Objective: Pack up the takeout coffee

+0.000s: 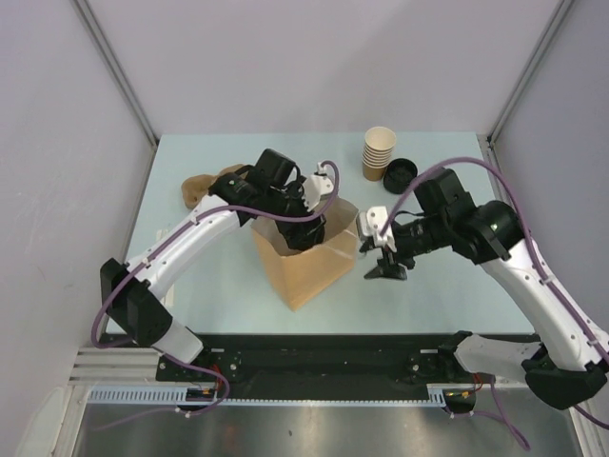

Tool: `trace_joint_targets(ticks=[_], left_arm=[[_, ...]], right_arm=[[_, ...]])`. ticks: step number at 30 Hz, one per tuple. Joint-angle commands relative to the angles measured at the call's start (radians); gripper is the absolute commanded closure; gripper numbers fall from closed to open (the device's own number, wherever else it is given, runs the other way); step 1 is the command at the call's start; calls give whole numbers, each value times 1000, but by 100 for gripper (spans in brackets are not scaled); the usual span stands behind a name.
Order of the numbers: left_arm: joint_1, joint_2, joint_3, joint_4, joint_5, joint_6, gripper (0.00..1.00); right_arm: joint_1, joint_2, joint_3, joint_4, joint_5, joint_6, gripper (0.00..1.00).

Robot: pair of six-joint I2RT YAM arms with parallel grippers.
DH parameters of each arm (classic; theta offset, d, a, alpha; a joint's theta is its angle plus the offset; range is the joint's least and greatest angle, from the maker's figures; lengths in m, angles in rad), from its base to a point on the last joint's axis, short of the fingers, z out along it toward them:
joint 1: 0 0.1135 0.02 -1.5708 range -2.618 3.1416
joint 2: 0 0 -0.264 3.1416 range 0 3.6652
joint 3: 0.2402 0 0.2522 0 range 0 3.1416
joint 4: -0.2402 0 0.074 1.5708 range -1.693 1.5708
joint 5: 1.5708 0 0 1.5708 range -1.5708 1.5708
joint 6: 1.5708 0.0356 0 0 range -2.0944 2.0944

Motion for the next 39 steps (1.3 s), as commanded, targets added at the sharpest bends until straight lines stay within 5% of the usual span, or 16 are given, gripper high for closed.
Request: trace_joint_targets(ticks=[1,3,9,16,20,26,30,39], left_arm=[[-20,9,40,-16,-2,21,73],[-27,4,29,-27,6,39,73],[-41,-35,-20,-39,20,133,73],[-58,-39,-25,-102,78,229,73],[-76,-43,-28,-136,106,292,73],[-107,-34,-23,-172,113,344,74],[-112,-22,-16,-175,112,344,74],[-112,-25,-14,-180,103,344,74]], right_arm=[[46,-47,0,147,89,24,20],[35,-41,35,193,106,107,10],[-82,47,258,267,69,398,6],[-423,183,427,419,-110,696,4],[-485,315,477,321,-172,553,6],[-338,475,597,100,-96,211,8],[-191,522,577,134,-28,106,11],[-75,602,565,114,-17,-9,24]])
